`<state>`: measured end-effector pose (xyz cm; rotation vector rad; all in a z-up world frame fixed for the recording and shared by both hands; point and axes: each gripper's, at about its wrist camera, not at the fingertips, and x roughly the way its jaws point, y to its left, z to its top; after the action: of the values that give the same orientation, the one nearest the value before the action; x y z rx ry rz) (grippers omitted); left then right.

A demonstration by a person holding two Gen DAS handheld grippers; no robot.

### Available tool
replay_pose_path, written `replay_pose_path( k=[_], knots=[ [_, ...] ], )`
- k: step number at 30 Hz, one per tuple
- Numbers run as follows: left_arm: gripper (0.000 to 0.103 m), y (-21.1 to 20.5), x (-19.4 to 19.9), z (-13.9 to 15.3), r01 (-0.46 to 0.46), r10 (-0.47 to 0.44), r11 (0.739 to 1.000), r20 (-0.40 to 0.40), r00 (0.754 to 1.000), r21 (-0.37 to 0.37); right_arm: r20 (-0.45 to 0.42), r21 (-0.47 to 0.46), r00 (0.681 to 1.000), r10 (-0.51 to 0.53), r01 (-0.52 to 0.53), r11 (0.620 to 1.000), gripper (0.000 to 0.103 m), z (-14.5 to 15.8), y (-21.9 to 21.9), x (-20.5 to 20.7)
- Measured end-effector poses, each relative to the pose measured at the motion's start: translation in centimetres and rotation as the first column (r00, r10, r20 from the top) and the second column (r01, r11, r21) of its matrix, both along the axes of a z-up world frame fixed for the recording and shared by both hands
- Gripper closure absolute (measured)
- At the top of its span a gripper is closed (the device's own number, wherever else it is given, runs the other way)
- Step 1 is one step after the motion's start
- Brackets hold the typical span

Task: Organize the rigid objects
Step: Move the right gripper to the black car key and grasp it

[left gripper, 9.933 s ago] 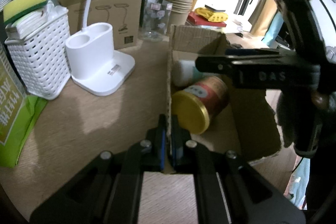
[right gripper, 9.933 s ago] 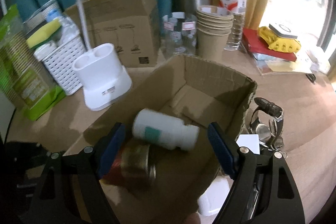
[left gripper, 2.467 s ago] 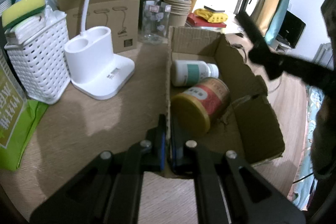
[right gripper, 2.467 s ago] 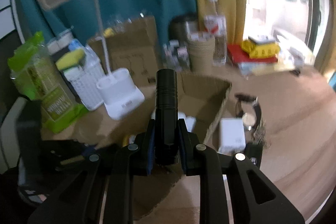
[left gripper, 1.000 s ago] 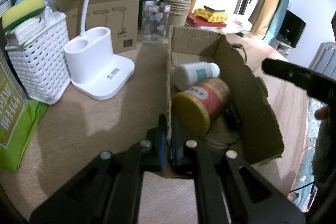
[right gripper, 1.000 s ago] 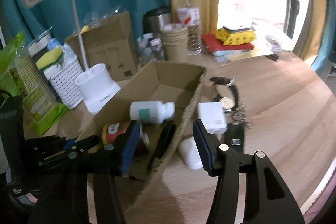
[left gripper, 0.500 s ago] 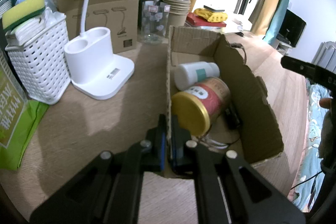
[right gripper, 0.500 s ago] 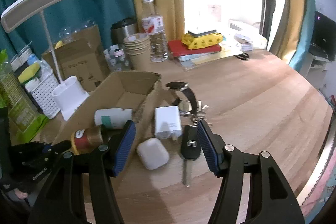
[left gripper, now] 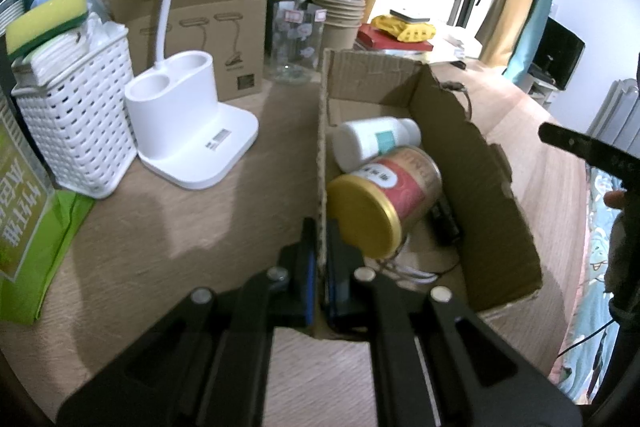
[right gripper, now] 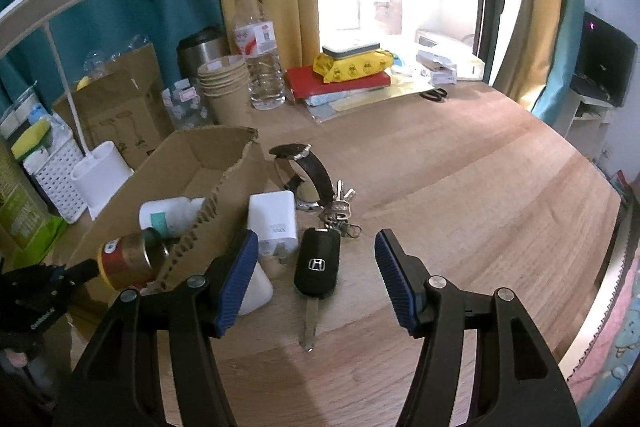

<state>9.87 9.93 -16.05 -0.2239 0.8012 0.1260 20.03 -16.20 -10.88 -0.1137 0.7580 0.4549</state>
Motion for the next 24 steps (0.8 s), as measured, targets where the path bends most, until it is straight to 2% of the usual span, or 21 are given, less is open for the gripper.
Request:
replay_pose_path(
  k=[24],
  knots=[
    [0.099,0.0,0.0,0.0,0.0,0.0,1.0,-0.001,1.0,-0.002,-0.075,-0.032,0.997,0.016,-0.019,0.999,0.039,-4.5,1.0,2.1]
  ],
)
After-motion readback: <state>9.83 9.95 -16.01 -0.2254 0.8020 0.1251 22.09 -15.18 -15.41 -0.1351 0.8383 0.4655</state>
